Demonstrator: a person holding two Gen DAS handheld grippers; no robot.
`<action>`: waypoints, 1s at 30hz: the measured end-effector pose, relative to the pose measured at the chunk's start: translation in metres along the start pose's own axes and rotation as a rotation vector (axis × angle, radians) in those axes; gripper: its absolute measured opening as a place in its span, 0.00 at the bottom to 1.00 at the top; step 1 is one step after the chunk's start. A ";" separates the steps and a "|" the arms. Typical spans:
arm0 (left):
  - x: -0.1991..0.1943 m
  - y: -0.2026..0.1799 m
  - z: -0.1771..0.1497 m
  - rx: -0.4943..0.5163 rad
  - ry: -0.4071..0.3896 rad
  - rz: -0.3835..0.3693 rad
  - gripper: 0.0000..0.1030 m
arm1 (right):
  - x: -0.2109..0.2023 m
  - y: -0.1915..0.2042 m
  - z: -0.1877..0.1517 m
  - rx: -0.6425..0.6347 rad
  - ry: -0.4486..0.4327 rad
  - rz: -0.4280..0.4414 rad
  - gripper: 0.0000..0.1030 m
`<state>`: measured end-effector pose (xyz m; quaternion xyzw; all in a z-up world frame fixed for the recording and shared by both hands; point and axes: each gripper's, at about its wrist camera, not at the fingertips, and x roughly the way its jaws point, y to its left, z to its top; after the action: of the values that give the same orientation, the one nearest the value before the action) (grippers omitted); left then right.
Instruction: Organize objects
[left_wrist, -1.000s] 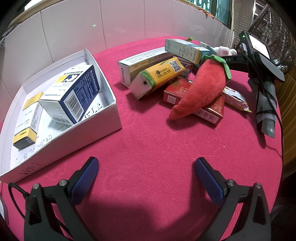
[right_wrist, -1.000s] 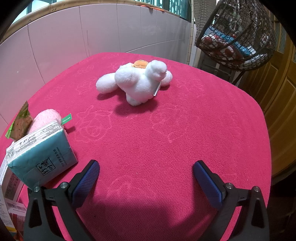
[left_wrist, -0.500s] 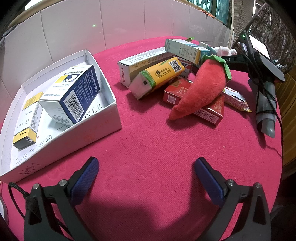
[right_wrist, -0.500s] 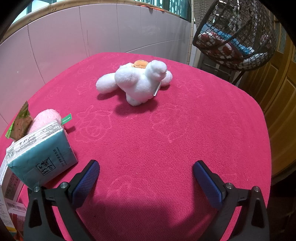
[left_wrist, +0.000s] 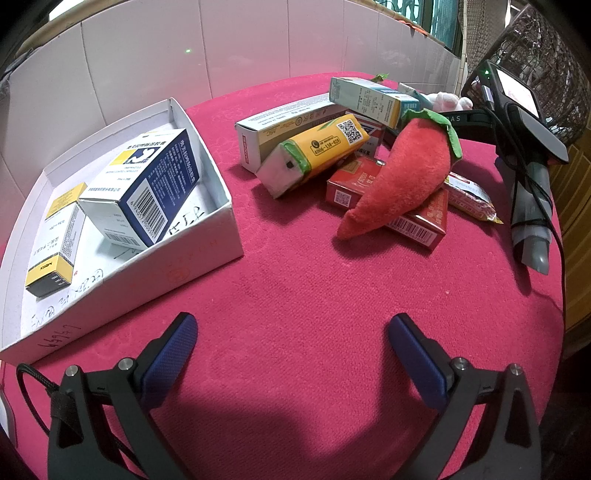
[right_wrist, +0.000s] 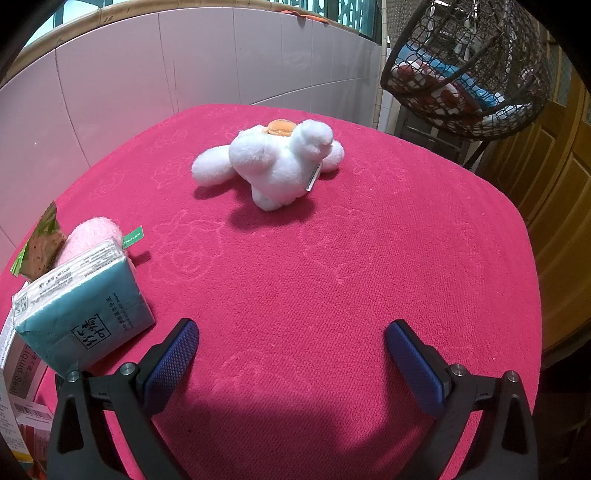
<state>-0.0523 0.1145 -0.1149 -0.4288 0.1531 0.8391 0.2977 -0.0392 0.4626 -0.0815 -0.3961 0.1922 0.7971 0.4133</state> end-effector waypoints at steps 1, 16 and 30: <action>0.000 0.000 0.000 0.000 0.000 0.000 1.00 | 0.000 0.000 0.000 0.000 0.000 0.000 1.00; 0.001 0.000 0.000 0.000 0.000 0.002 1.00 | 0.000 0.000 0.000 0.000 0.000 0.000 1.00; -0.021 -0.005 0.002 0.010 -0.116 0.014 1.00 | -0.002 0.001 -0.001 -0.010 0.001 0.009 1.00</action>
<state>-0.0411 0.1119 -0.0969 -0.3768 0.1430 0.8639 0.3023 -0.0386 0.4605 -0.0812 -0.3977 0.1903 0.7997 0.4076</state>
